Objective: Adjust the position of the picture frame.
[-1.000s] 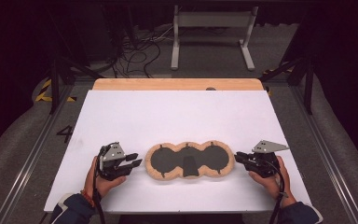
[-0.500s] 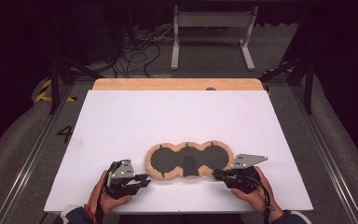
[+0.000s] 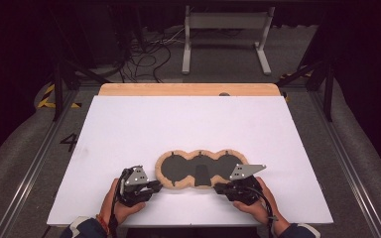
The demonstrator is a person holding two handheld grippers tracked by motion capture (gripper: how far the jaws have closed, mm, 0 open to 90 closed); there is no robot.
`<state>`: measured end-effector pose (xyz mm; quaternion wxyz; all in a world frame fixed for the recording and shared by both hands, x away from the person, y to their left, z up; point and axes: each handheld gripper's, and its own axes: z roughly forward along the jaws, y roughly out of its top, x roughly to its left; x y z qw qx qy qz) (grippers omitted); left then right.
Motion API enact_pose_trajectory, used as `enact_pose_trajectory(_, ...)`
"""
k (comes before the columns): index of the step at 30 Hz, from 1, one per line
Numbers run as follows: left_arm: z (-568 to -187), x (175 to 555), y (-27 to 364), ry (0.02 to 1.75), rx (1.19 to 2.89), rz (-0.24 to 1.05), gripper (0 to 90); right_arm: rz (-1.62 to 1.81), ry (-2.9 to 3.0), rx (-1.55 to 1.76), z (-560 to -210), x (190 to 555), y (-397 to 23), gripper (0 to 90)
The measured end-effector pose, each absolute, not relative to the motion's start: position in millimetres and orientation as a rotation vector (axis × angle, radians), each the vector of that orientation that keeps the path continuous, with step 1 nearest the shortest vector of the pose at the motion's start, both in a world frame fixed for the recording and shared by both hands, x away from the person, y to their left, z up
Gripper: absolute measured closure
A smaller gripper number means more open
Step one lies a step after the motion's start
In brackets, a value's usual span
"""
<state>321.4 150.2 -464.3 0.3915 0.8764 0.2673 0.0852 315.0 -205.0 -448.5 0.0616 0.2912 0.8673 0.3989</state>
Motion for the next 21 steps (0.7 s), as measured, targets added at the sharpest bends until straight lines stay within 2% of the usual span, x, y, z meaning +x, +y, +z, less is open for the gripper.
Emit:
enact_pose_trajectory(9,-463.4,330.7,148.9,0.706,2.22,0.253,79.5,1.23,2.636,0.903,-450.8,318.6,-199.8,80.8)
enact_pose_trajectory(14,-463.4,329.8,154.8,0.675,2.212,0.244,68.7,1.25,2.662,0.925,-453.6,322.2,-195.3,79.5)
enact_pose_trajectory(21,-460.8,328.0,169.7,0.655,2.199,0.29,57.0,1.276,2.697,0.938,-454.6,321.7,-187.8,71.9)
